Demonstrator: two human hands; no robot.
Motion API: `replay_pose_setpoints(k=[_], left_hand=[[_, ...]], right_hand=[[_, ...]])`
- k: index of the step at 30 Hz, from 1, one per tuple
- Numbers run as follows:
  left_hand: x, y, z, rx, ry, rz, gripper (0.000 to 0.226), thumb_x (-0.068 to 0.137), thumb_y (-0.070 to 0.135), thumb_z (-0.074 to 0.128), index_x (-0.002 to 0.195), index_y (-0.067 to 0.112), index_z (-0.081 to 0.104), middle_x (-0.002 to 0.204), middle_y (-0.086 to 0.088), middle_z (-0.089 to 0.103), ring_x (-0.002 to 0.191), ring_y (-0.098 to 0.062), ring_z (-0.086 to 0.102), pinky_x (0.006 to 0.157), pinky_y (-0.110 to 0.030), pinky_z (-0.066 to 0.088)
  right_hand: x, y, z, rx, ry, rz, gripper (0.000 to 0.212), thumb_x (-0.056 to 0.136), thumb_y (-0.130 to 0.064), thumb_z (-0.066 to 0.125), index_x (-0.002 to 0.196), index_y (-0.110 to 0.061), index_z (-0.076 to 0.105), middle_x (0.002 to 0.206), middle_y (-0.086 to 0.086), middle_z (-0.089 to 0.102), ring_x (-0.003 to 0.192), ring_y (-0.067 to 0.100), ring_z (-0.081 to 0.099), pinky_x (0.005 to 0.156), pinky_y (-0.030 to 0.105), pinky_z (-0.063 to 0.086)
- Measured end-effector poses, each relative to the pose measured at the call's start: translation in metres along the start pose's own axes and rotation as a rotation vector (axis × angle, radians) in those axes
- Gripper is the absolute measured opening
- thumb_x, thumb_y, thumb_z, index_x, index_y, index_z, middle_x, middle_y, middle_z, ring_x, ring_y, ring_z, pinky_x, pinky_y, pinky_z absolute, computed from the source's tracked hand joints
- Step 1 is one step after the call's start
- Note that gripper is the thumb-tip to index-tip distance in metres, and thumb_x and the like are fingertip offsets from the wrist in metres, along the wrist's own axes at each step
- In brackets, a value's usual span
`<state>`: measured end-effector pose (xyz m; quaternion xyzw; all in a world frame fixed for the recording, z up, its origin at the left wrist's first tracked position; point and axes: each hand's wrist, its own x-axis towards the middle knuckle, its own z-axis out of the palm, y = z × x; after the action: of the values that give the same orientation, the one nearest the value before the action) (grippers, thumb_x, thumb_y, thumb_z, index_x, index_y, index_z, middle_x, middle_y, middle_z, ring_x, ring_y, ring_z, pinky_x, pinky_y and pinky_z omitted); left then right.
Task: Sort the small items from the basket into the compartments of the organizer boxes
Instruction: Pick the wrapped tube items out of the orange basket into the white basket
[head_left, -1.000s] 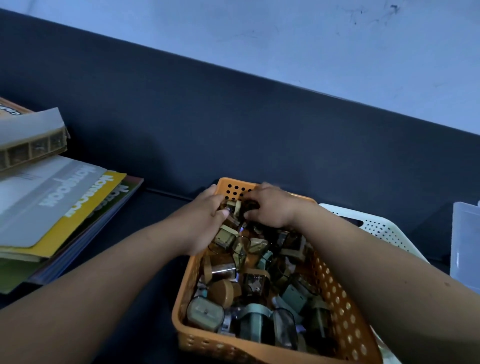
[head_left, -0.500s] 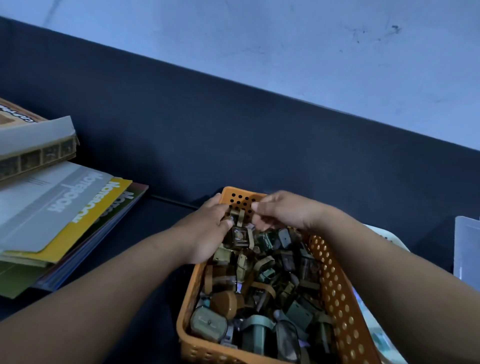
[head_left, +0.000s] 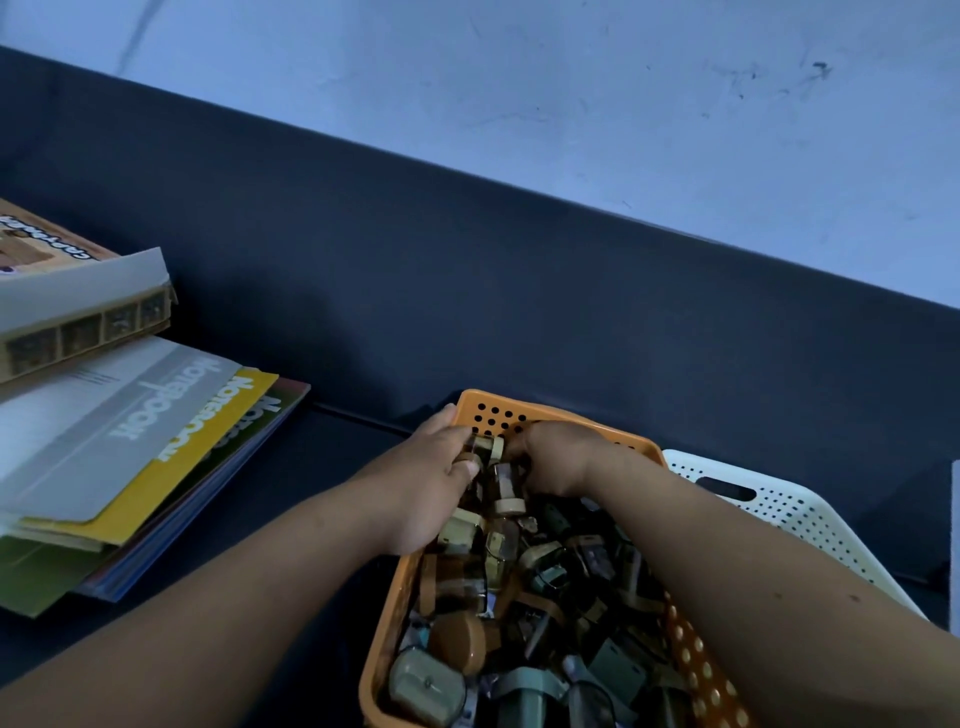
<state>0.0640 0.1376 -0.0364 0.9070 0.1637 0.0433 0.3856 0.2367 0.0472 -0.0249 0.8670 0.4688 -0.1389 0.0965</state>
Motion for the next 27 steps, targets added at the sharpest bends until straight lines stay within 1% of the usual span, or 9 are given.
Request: replay_pose_setpoints(k=[4,8,11,14,17,20,22,24,27], left_hand=[[0.0,0.0,0.001,-0.006,0.011,-0.012,0.055,0.103,0.035,0.031,0.153,0.026,0.011,0.158,0.018,-0.013,0.146,-0.008,0.001,0.116,-0.03,0.01],[-0.001,0.002,0.001,0.007,0.019,-0.016,0.054,0.103,0.035,0.031,0.153,0.025,0.012,0.158,0.018,-0.012,0.146,-0.008,0.001,0.115,-0.029,0.01],[0.0,0.003,0.0,0.035,0.018,-0.023,0.055,0.103,0.034,0.032,0.153,0.024,0.012,0.158,0.016,-0.011,0.146,-0.008,0.0,0.115,-0.029,0.009],[-0.001,0.007,-0.001,0.061,0.014,-0.034,0.054,0.103,0.032,0.034,0.152,0.024,0.014,0.159,0.014,-0.009,0.146,-0.009,0.0,0.115,-0.03,0.009],[-0.004,0.012,-0.002,0.095,0.023,-0.046,0.054,0.102,0.031,0.035,0.152,0.023,0.015,0.159,0.014,-0.007,0.146,-0.01,0.002,0.115,-0.031,0.011],[-0.007,0.019,-0.002,0.142,0.023,-0.032,0.051,0.102,0.03,0.035,0.15,0.02,0.022,0.16,0.012,-0.004,0.146,-0.011,0.007,0.112,-0.028,0.015],[-0.009,0.022,-0.003,0.159,0.023,-0.025,0.046,0.103,0.028,0.035,0.147,0.019,0.029,0.16,0.011,0.0,0.145,-0.012,0.013,0.108,-0.026,0.02],[-0.011,0.026,-0.003,0.19,0.021,-0.021,0.046,0.102,0.027,0.035,0.147,0.019,0.029,0.16,0.01,0.002,0.144,-0.013,0.015,0.109,-0.027,0.02],[-0.011,0.029,-0.003,0.229,0.018,-0.025,0.043,0.102,0.026,0.035,0.144,0.016,0.033,0.158,0.007,0.011,0.14,-0.015,0.024,0.103,-0.026,0.026]], right_hand=[[0.003,0.0,0.0,-0.019,-0.013,-0.007,0.018,0.083,-0.023,0.069,0.1,-0.025,0.065,0.09,-0.006,0.059,0.088,0.019,0.056,0.069,0.029,0.045],[-0.01,0.007,-0.004,0.074,0.052,-0.019,0.019,0.078,-0.032,0.075,0.082,-0.026,0.057,0.084,-0.005,0.058,0.081,0.018,0.055,0.064,0.028,0.043],[-0.03,0.014,-0.012,0.097,0.159,0.005,0.018,0.081,-0.035,0.072,0.086,-0.023,0.06,0.084,-0.003,0.061,0.078,0.02,0.06,0.064,0.031,0.049],[-0.054,0.028,-0.017,0.259,0.278,0.049,0.015,0.083,-0.031,0.07,0.087,-0.021,0.061,0.087,0.003,0.066,0.065,0.025,0.068,0.06,0.038,0.057],[-0.081,0.052,-0.014,0.286,0.401,0.119,0.015,0.081,-0.033,0.072,0.082,-0.022,0.061,0.079,-0.001,0.066,0.072,0.021,0.065,0.064,0.031,0.049],[-0.11,0.079,-0.005,0.335,0.497,0.251,0.017,0.08,-0.034,0.072,0.078,-0.02,0.062,0.075,0.001,0.065,0.073,0.021,0.061,0.066,0.033,0.049],[-0.126,0.094,0.004,0.335,0.51,0.349,0.019,0.08,-0.034,0.07,0.076,-0.017,0.061,0.072,0.003,0.064,0.07,0.023,0.06,0.06,0.032,0.046],[-0.139,0.104,0.014,0.321,0.487,0.447,0.019,0.08,-0.031,0.067,0.076,-0.013,0.062,0.072,0.009,0.065,0.065,0.023,0.058,0.055,0.03,0.041],[-0.152,0.105,0.02,0.217,0.422,0.521,0.021,0.083,-0.033,0.067,0.09,-0.014,0.063,0.087,0.008,0.067,0.073,0.021,0.057,0.06,0.03,0.041]])
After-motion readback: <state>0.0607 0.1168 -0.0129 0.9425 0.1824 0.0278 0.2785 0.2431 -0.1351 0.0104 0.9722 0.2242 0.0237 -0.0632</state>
